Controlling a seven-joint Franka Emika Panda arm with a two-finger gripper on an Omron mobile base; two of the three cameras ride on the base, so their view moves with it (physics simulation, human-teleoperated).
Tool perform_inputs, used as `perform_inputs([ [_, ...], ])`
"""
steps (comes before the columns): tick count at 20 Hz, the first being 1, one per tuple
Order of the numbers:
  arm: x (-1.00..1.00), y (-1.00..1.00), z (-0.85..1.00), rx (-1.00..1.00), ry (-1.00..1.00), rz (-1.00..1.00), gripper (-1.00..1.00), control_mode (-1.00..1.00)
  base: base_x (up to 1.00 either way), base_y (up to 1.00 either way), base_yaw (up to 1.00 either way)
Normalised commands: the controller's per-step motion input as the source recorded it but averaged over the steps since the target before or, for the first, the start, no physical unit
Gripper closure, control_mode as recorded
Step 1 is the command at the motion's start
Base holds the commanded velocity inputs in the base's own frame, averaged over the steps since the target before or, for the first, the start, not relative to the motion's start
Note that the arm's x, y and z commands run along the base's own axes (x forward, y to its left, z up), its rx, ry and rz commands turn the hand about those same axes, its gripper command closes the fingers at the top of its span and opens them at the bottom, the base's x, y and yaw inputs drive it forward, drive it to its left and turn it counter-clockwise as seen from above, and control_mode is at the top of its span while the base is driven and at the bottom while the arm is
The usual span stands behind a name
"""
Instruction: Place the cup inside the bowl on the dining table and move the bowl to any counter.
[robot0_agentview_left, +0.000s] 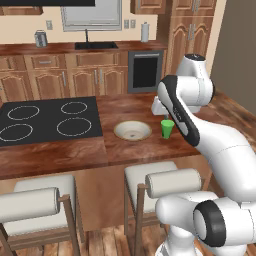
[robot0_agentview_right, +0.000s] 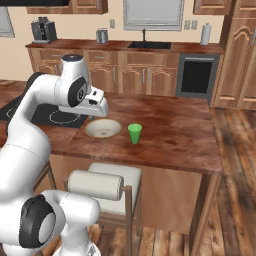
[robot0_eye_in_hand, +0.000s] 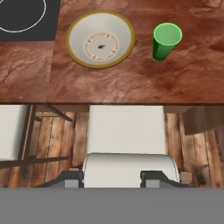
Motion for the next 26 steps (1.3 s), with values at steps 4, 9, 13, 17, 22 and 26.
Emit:
perform_inputs([
  [4, 0.0, -0.02, 0.0, 0.0, 0.0, 0.0, -1.0, -1.0, 0.0, 0.0, 0.0],
  [9, 0.0, -0.15, -0.02, 0.0, 0.0, 0.0, -1.0, -1.0, 0.0, 0.0, 0.0],
  [13, 0.0, -0.2, -0.01, 0.0, 0.0, 0.0, -1.0, -1.0, 0.0, 0.0, 0.0],
  [17, 0.03, -0.23, 0.0, 0.0, 0.0, 0.0, -1.0, -1.0, 0.0, 0.0, 0.0],
  [22, 0.09, -0.24, 0.0, 0.0, 0.0, 0.0, -1.0, -1.0, 0.0, 0.0, 0.0],
  [26, 0.1, -0.24, 0.0, 0.0, 0.0, 0.0, -1.0, -1.0, 0.0, 0.0, 0.0],
])
